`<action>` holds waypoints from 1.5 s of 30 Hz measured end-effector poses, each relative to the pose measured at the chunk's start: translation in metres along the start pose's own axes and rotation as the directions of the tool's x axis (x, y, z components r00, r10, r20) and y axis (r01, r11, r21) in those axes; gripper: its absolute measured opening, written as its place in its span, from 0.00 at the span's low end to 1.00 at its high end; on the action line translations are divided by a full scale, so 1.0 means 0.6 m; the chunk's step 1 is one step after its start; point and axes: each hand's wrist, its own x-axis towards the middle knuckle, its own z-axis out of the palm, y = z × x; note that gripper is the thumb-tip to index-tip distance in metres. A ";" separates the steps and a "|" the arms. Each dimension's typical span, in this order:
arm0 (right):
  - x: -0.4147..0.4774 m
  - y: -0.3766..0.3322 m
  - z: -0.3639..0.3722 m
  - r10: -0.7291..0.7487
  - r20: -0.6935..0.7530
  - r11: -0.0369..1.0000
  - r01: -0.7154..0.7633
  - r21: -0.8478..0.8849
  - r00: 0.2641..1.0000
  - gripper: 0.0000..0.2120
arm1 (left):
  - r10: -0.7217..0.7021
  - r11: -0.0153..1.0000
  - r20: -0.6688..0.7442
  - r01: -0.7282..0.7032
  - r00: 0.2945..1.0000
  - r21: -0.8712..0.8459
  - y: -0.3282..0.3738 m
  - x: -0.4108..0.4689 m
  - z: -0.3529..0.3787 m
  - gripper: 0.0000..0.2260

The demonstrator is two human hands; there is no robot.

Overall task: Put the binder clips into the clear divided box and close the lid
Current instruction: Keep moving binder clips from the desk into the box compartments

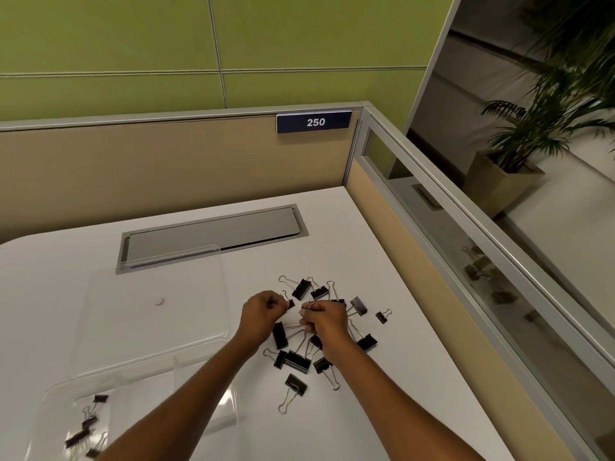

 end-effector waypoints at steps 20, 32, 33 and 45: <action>-0.175 0.009 0.167 -0.050 0.310 0.998 0.058 -0.016 0.950 0.02 | -0.090 0.984 -0.057 0.080 0.994 -0.158 -0.045 -0.200 -0.216 0.09; -0.287 0.086 0.283 0.002 0.426 0.990 0.058 -0.128 0.905 0.07 | -0.125 0.988 -0.125 0.112 0.984 -0.104 -0.137 -0.326 -0.334 0.09; -0.295 0.092 0.291 0.005 0.434 0.989 0.059 -0.136 0.901 0.06 | -0.131 0.988 -0.133 0.119 0.982 -0.095 -0.146 -0.337 -0.342 0.09; -0.377 0.161 0.366 -0.016 0.464 0.927 0.186 -0.325 0.886 0.06 | -0.140 0.985 -0.236 0.160 0.962 0.070 -0.219 -0.446 -0.401 0.04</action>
